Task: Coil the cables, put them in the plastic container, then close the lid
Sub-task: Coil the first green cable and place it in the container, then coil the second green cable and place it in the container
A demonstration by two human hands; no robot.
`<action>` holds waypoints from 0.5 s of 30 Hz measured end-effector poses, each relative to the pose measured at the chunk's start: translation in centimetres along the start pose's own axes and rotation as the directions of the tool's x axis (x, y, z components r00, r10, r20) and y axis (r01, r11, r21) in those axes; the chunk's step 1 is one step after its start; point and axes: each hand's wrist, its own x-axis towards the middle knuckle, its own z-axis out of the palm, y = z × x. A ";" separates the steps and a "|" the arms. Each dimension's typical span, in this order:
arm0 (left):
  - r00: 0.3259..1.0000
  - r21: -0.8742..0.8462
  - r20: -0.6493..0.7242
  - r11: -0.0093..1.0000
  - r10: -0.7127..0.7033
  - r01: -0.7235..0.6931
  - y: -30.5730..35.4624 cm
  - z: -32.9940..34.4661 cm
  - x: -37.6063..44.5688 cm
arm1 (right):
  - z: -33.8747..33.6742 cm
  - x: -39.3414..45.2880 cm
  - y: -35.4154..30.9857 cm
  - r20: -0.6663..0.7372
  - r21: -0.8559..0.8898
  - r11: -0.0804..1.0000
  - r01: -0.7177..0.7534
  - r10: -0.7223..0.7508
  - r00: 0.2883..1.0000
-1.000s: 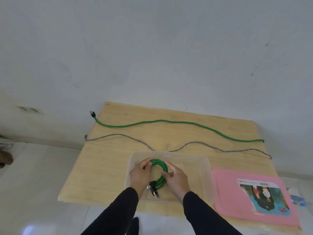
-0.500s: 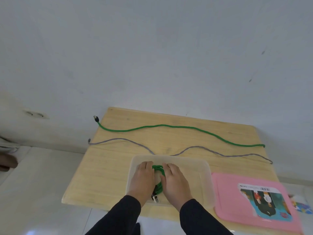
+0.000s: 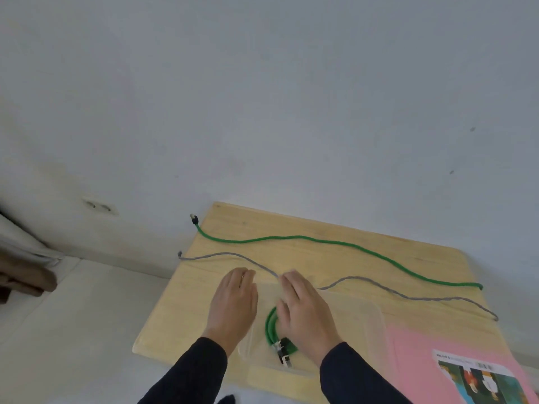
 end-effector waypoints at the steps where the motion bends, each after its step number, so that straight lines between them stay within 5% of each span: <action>1: 1.000 -0.002 -0.016 1.000 -0.021 0.021 -1.1 -0.6 0.9 | 0.1 1.3 -0.2 -0.003 -0.008 1.000 0.016 -0.016 1.000; 7: 0.997 0.076 -0.016 0.994 -0.073 0.074 -9.2 -2.0 6.6 | 3.3 9.3 -1.9 0.019 -0.042 0.996 0.075 -0.074 0.997; 15: 0.984 -0.041 0.178 0.999 -0.014 0.021 -18.7 2.3 11.0 | 11.7 16.3 -1.3 0.148 -0.102 0.994 0.048 -0.032 0.988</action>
